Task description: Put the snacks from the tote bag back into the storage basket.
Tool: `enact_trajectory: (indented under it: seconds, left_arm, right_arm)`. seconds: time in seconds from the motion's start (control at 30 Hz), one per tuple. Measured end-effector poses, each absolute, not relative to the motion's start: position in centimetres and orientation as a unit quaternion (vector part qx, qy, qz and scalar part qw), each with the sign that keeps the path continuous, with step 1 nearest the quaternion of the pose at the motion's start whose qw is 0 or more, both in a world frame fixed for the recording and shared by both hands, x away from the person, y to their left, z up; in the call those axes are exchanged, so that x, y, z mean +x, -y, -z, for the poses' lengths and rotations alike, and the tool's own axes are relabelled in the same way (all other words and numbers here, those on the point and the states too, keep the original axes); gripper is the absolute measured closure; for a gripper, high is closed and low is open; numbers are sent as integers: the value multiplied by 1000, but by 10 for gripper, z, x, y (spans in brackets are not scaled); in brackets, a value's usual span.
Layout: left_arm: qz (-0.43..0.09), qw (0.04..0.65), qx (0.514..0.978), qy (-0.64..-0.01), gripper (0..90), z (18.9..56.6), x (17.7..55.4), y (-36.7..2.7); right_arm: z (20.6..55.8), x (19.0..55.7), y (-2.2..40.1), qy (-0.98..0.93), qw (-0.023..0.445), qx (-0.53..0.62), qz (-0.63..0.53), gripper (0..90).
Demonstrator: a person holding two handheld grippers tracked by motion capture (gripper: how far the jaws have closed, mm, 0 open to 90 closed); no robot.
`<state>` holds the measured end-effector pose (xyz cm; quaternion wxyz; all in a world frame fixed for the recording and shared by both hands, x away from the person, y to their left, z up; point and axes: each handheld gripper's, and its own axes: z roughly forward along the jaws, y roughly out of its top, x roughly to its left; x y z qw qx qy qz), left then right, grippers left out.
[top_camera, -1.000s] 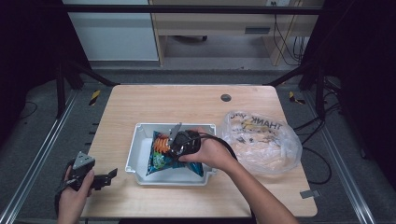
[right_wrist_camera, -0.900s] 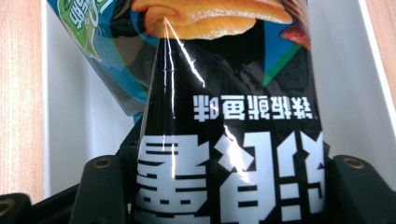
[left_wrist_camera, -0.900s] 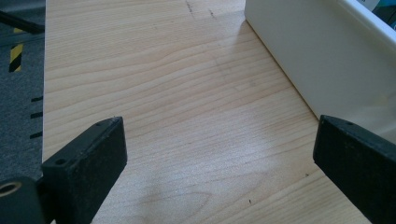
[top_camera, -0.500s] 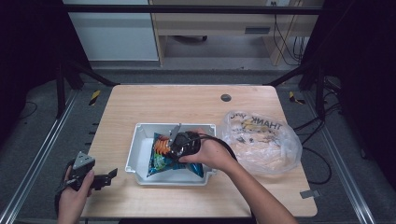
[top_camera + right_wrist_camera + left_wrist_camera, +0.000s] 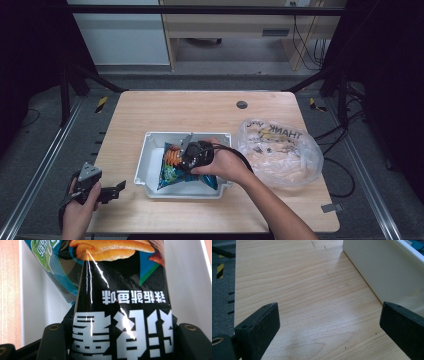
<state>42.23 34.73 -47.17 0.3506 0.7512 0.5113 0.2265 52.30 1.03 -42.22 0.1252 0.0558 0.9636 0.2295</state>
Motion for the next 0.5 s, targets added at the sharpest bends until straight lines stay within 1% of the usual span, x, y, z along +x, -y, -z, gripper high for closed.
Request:
enact_trajectory:
  seconds: [0.33,0.5]
  left_arm:
    - [-226,351,752,-511,26,472,422,-347]
    - [-226,351,752,-511,27,472,422,-347]
  right_arm:
    - [423,522,-12,-963,127,61,-232,368]
    - [422,522,-13,-961,131,69,-233,334]
